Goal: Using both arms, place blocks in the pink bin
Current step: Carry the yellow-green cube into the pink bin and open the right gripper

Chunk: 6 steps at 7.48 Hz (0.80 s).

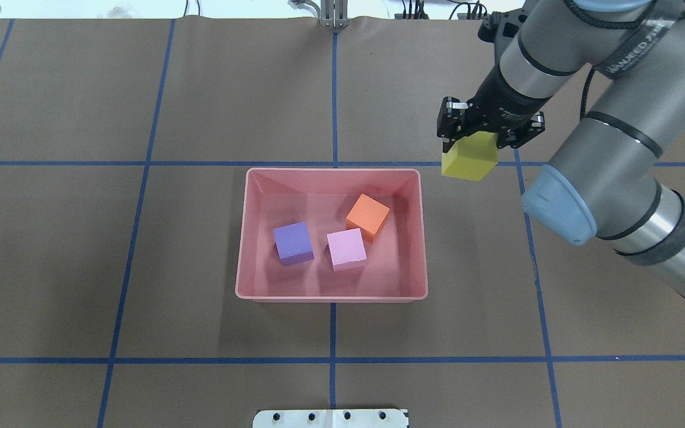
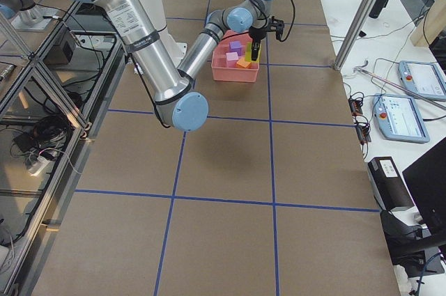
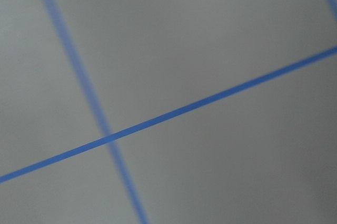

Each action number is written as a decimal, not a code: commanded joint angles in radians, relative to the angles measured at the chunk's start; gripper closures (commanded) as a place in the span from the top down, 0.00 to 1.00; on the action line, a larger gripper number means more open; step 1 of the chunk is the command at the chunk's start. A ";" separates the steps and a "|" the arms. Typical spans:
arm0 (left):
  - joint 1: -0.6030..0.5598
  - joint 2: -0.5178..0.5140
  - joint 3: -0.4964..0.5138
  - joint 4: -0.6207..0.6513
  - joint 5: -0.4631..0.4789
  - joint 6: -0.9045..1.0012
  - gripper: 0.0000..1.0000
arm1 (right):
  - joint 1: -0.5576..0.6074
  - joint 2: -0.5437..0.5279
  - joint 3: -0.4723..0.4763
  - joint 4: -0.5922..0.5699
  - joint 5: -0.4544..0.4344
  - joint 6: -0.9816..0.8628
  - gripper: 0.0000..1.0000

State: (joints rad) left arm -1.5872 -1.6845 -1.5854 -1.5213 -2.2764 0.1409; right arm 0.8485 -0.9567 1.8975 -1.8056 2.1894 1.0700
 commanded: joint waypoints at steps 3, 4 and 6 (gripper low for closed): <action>-0.056 -0.011 0.085 -0.045 -0.003 0.000 1.00 | -0.227 0.093 -0.043 -0.006 -0.198 0.200 0.38; -0.056 -0.011 0.085 -0.043 -0.005 0.000 1.00 | -0.320 0.082 -0.043 -0.009 -0.312 0.237 0.59; -0.056 -0.007 0.085 -0.045 -0.005 0.002 1.00 | -0.402 0.072 0.004 -0.085 -0.382 0.288 1.00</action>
State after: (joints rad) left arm -1.6429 -1.6935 -1.5007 -1.5658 -2.2809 0.1415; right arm 0.4992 -0.8786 1.8691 -1.8391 1.8496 1.3314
